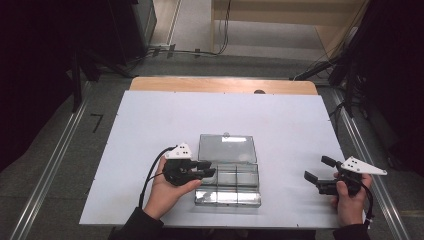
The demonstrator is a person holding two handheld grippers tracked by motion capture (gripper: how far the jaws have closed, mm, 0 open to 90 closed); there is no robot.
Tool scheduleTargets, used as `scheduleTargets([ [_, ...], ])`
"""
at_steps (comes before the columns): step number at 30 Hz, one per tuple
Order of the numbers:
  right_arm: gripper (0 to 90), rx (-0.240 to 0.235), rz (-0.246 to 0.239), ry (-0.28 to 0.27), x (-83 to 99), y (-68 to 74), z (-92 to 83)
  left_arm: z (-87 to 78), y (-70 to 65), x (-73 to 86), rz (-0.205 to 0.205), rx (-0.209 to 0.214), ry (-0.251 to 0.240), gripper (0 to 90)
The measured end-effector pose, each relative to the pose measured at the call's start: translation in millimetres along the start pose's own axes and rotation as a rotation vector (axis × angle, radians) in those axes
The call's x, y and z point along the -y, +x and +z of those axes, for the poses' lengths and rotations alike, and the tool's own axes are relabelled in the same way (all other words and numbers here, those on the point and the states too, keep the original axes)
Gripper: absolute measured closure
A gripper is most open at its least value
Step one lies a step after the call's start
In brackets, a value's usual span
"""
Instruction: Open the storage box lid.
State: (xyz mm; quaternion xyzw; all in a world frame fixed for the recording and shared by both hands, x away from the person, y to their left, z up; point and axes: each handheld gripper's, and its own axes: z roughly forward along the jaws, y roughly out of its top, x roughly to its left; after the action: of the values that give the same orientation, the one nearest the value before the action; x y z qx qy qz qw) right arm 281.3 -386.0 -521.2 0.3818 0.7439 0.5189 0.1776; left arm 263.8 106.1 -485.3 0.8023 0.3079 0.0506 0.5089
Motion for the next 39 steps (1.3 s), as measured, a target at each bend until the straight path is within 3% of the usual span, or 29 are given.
scheduleTargets([
  [3,0.0,0.0,-0.001,0.001,0.0,0.0,0.0,-1.6,1.9,-0.7,-0.021,-0.008,-0.021,48.1],
  [10,0.0,0.001,0.001,0.0,0.0,0.0,-0.1,-10.0,15.7,-3.0,-0.085,0.017,-0.082,30.3],
  [11,0.0,0.001,0.003,0.0,0.0,-0.1,-0.2,-10.6,17.4,-3.4,-0.094,0.02,-0.088,24.5],
  [17,0.0,0.005,0.005,0.0,0.0,-0.2,-0.3,-10.5,24.4,-4.1,-0.116,0.0,-0.098,12.9],
  [23,0.0,0.005,-0.006,0.007,-0.2,0.6,1.0,-11.8,32.1,-4.7,-0.161,0.016,-0.12,3.4],
  [28,0.0,-0.001,-0.007,0.005,-0.2,0.5,0.9,-9.8,36.6,-6.1,-0.175,0.028,-0.121,0.0],
  [39,0.0,-0.005,-0.002,0.011,-0.6,0.0,0.4,-6.2,48.7,-8.0,-0.201,0.004,-0.149,0.0],
])
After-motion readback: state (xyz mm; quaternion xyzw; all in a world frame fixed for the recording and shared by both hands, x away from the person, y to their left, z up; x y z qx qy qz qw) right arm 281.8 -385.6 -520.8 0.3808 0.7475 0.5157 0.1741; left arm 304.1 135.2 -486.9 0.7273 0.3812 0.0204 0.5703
